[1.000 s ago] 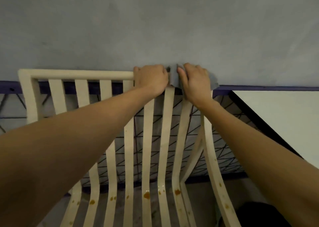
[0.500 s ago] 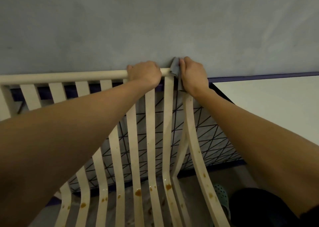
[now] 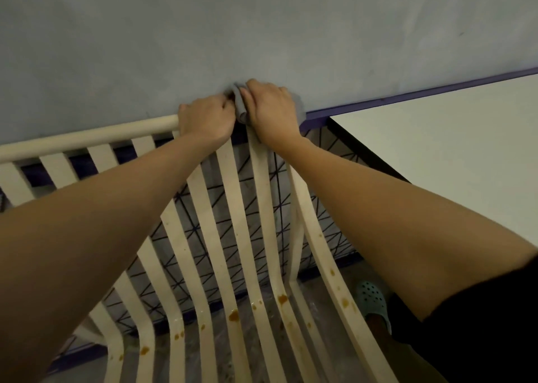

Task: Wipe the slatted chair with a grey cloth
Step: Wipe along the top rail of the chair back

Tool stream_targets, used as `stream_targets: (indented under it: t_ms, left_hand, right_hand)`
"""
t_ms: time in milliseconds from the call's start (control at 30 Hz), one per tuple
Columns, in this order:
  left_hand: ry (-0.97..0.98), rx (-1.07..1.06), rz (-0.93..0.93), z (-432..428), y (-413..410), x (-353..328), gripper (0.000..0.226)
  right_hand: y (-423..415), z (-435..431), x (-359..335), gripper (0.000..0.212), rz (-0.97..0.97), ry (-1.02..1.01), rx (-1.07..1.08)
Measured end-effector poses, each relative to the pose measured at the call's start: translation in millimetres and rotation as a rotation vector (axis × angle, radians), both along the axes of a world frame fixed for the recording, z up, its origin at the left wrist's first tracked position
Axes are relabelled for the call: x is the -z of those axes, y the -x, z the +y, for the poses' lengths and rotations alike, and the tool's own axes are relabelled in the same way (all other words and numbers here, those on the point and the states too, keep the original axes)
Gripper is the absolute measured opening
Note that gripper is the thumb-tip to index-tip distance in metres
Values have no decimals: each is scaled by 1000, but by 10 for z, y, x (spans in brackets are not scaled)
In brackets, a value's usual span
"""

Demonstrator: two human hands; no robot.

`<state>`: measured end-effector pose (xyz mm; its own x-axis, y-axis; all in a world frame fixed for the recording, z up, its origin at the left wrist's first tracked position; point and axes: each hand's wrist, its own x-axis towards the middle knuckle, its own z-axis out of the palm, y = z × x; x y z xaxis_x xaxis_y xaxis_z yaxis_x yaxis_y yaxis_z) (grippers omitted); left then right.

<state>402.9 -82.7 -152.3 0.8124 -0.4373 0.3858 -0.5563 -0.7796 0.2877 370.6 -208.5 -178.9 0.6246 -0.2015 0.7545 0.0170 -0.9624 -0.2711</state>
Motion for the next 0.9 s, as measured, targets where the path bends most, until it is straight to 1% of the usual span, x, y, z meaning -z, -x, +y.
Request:
stream_targets:
  t_ms: [100, 233, 300, 367, 433, 500, 667, 800, 900]
  left_hand:
    - [-5, 38, 27, 8, -7, 1, 38]
    - [10, 60, 13, 34, -8, 23, 40]
    - [0, 64, -10, 14, -8, 37, 39]
    - [-14, 53, -33, 6, -8, 58, 39]
    - [-13, 35, -52, 9, -25, 63, 39]
    - [-5, 23, -76, -3, -8, 82, 39]
    - [6, 35, -56, 40, 2, 92, 35]
    - [-32, 15, -45, 47, -3, 72, 39]
    - [-35, 6, -49, 42, 9, 77, 36]
  right_hand:
    - [2, 22, -28, 34, 34, -86, 69]
    - [69, -30, -70, 26, 72, -158, 42]
    - [116, -103, -16, 25, 70, -219, 38]
    - [156, -180, 77, 27, 18, -332, -31]
    - [184, -193, 148, 29, -21, -356, -93]
    - [195, -199, 190, 30, -10, -362, -121]
    - [272, -103, 313, 36, -121, -532, -154]
    - [460, -108, 381, 44, -143, -649, -170]
    - [621, -86, 506, 39, -129, -788, -174]
